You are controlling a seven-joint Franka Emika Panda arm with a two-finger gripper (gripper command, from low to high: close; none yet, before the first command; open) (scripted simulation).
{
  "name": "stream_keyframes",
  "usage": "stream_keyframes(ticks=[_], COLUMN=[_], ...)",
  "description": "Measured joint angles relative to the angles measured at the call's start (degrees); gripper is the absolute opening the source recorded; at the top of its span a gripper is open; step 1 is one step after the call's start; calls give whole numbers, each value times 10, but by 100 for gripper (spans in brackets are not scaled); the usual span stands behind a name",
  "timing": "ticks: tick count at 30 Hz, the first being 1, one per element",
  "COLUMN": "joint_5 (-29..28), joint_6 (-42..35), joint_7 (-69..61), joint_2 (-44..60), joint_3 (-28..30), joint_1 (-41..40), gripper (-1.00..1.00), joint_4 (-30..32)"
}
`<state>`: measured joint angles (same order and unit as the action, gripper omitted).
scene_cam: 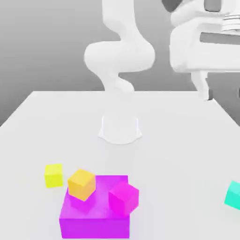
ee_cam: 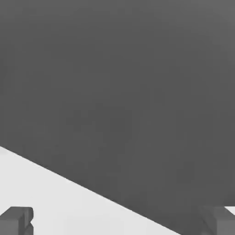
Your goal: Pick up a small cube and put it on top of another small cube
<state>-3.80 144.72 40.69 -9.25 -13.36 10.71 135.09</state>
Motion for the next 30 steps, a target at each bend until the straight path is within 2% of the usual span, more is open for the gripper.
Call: stream_keyframes(ticks=[12,16,17,24,28,30], joint_5=[-84,-130,-142,-144,-100,-79], joint_6=[85,141,155,158,106,81], joint_7=[8,38,47,49,16,3], joint_2=[255,339,358,362,293,251], joint_3=[-49,-12,-2,0,-36,-27], joint_1=[109,147,155,157,130,103], gripper=[0,0,-100,-100,-100,-100], joint_4=[20,5,1,0,17,31])
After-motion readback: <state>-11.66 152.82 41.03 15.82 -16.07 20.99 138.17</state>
